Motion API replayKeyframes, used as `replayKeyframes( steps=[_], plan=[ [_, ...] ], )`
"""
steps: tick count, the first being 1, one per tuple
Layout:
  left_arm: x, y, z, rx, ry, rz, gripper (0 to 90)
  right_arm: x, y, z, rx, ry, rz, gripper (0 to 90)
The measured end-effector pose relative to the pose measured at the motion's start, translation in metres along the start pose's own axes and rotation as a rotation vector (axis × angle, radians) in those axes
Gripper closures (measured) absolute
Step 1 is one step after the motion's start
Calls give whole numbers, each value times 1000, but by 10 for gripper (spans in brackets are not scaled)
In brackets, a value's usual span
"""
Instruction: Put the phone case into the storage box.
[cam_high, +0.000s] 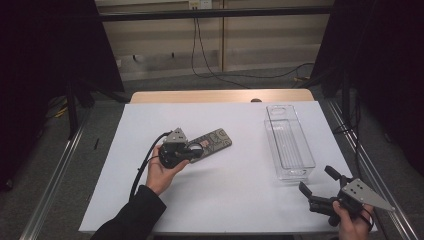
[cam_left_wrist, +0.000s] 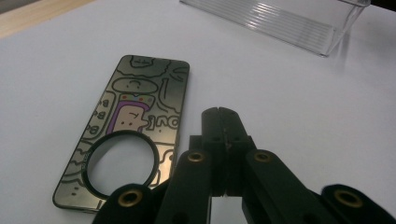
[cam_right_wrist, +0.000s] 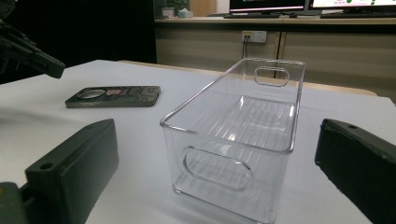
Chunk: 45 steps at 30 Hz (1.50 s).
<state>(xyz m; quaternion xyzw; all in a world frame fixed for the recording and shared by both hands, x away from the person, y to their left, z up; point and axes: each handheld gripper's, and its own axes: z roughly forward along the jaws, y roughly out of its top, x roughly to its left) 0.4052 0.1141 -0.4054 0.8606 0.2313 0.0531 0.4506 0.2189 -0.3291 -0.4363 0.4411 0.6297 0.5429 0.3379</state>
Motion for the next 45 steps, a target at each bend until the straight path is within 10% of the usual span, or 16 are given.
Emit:
replayKeyframes(
  steps=[19, 45],
  plan=[
    [5, -4, 31, 302, -17, 14, 900, 0, 0, -1, 1, 2, 2, 0],
    [19, -14, 33, 347, -6, -33, 900, 0, -1, -2, 1, 8, 2, 0]
  ],
)
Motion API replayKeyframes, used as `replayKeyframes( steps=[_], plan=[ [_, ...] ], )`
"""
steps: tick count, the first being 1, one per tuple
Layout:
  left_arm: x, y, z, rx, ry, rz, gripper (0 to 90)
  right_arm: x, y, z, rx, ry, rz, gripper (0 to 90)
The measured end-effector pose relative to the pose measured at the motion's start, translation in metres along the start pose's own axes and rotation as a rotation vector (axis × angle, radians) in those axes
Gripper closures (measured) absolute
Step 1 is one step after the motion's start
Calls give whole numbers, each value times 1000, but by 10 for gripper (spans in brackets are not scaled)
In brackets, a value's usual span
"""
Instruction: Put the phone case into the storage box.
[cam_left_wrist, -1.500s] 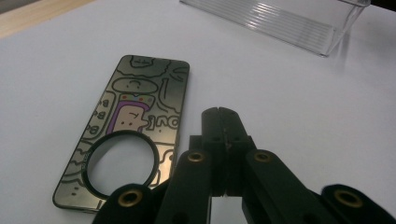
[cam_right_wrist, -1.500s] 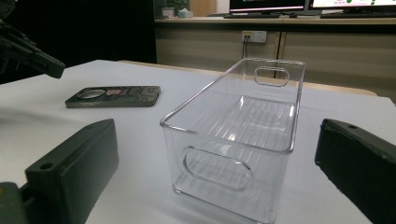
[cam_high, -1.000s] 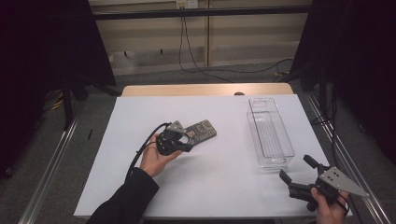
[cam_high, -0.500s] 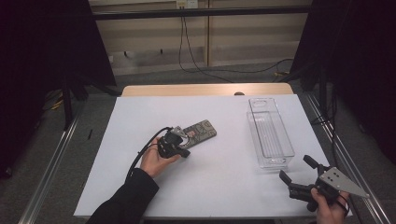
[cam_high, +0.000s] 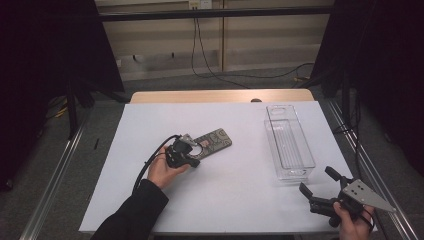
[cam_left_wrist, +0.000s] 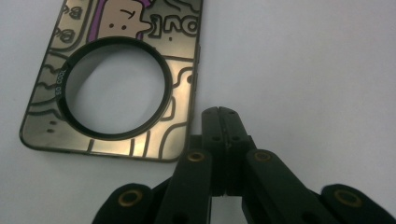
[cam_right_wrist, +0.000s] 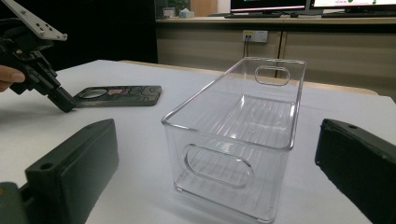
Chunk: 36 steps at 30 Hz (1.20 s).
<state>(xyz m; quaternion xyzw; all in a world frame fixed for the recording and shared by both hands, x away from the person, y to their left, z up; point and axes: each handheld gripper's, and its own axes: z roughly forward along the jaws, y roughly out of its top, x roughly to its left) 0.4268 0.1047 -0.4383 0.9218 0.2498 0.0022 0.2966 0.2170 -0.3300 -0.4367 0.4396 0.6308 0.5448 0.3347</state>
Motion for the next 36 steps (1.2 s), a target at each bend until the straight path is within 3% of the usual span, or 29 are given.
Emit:
replayKeyframes(
  steps=[2, 4, 13, 20, 25, 26, 36],
  plan=[
    [4, -1, -3, 20, 6, 15, 900, 0, 0, 0, 0, 1, -1, 0],
    [6, -3, -3, -3, 4, -21, 900, 0, 0, 0, -2, 3, 1, 0],
    [8, -4, -5, 15, 12, -14, 900, 0, 0, -1, -2, 6, 1, 0],
    [11, -5, -6, 13, 33, -37, 900, 0, 0, 0, 0, 7, 1, 0],
    [12, -4, -7, 22, 43, -24, 900, 1, 0, 0, 1, 7, 2, 0],
    [12, -4, -7, 16, 47, -40, 900, 0, 0, 0, 1, 8, 0, 0],
    [17, -6, -9, 17, 74, -54, 900, 0, 0, 0, 3, 7, 0, 0]
  ],
)
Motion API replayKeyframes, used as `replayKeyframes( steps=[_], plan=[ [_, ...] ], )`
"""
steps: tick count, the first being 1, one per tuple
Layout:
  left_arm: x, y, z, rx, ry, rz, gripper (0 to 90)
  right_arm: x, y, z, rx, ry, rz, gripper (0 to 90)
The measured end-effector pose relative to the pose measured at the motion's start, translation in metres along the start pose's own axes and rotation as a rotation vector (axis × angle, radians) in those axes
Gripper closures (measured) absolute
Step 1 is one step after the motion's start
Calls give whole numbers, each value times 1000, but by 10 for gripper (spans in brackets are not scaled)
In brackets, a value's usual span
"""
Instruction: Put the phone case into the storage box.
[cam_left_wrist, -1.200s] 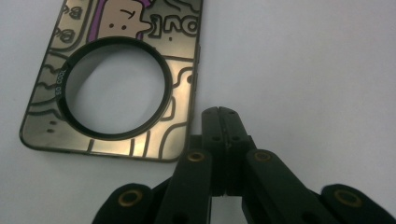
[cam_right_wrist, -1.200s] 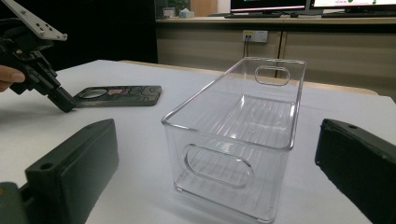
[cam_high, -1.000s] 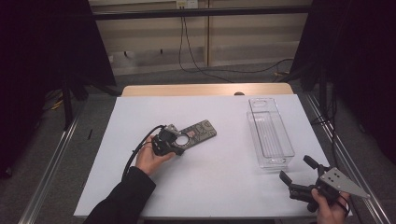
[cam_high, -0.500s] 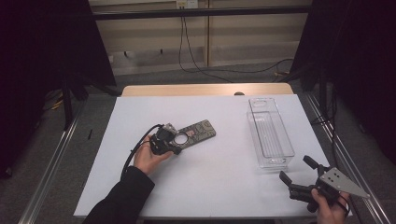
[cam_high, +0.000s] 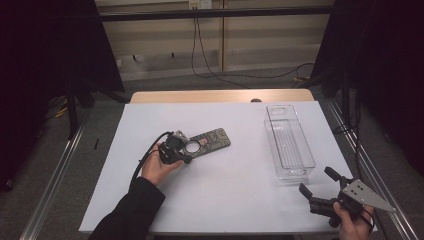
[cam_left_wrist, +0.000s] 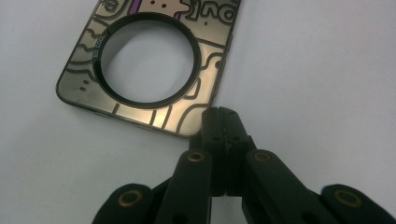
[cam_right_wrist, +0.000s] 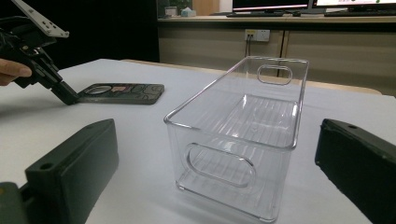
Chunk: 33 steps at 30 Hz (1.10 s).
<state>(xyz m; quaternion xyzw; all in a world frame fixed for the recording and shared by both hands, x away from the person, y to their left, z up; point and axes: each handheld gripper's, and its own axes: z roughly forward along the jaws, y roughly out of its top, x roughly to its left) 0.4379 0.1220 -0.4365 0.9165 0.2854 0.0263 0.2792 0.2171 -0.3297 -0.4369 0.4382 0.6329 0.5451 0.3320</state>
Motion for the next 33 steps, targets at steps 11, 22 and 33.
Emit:
replayKeyframes(
  steps=[11, 22, 33],
  plan=[
    [4, 1, 0, 8, 4, -6, 900, 0, 0, 0, -1, 0, 3, 0],
    [6, 3, 0, 20, 32, -4, 900, 0, 0, 0, -1, 1, 3, 0],
    [14, 1, -2, 19, 31, -17, 900, 0, 0, 0, 0, 1, -1, 0]
  ],
)
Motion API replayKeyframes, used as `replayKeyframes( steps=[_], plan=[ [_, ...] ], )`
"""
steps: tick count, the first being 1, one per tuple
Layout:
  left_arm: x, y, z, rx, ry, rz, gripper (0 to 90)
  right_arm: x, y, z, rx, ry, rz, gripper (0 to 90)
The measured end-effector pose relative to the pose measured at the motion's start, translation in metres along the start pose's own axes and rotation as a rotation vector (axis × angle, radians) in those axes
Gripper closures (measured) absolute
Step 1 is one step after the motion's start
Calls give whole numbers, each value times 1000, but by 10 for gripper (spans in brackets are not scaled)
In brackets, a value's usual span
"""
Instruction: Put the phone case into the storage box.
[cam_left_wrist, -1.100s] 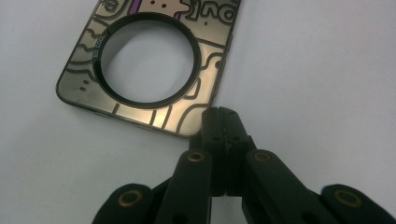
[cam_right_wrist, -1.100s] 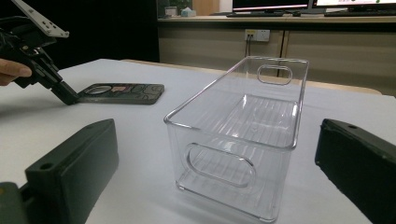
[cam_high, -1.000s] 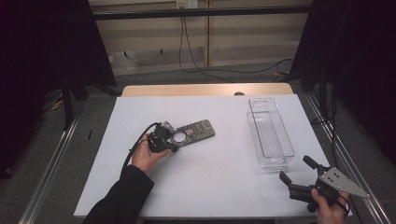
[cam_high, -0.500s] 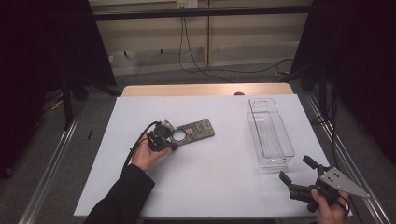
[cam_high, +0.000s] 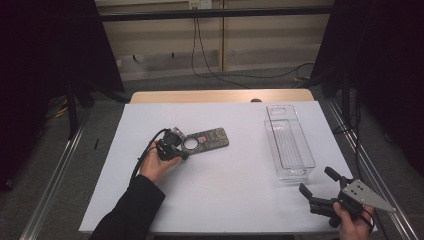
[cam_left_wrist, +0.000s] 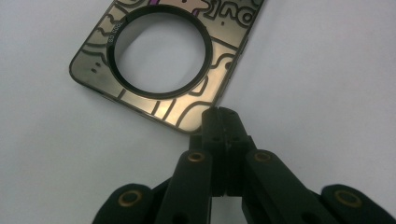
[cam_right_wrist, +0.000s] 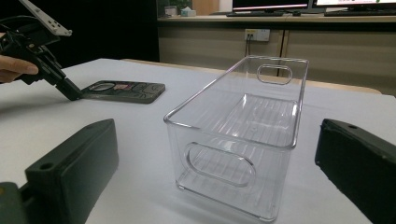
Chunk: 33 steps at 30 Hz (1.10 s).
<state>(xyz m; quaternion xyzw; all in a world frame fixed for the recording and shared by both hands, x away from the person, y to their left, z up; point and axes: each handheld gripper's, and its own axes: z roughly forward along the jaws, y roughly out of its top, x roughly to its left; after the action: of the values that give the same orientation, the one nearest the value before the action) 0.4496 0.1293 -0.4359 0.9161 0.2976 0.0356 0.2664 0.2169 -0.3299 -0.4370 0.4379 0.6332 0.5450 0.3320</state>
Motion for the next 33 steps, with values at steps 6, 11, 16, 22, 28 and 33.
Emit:
replayKeyframes(
  steps=[6, 11, 16, 22, 28, 33],
  plan=[
    [3, -1, -1, -1, 19, -3, 900, 0, 0, 0, 0, 1, 0, 0],
    [3, -1, -1, 4, 36, 4, 900, 0, 0, 0, 0, 1, 0, 0],
    [3, -1, -1, -5, 73, 0, 900, 0, 0, 0, 2, 2, -1, 0],
    [5, -1, -1, -5, 79, -7, 900, 0, 0, 0, 3, 1, -2, 0],
    [3, -1, 1, -22, 104, -25, 900, 0, 0, 0, 3, 2, -2, 0],
    [5, -1, 1, -23, 110, -18, 900, 0, 0, 0, 4, 2, -1, 0]
  ],
)
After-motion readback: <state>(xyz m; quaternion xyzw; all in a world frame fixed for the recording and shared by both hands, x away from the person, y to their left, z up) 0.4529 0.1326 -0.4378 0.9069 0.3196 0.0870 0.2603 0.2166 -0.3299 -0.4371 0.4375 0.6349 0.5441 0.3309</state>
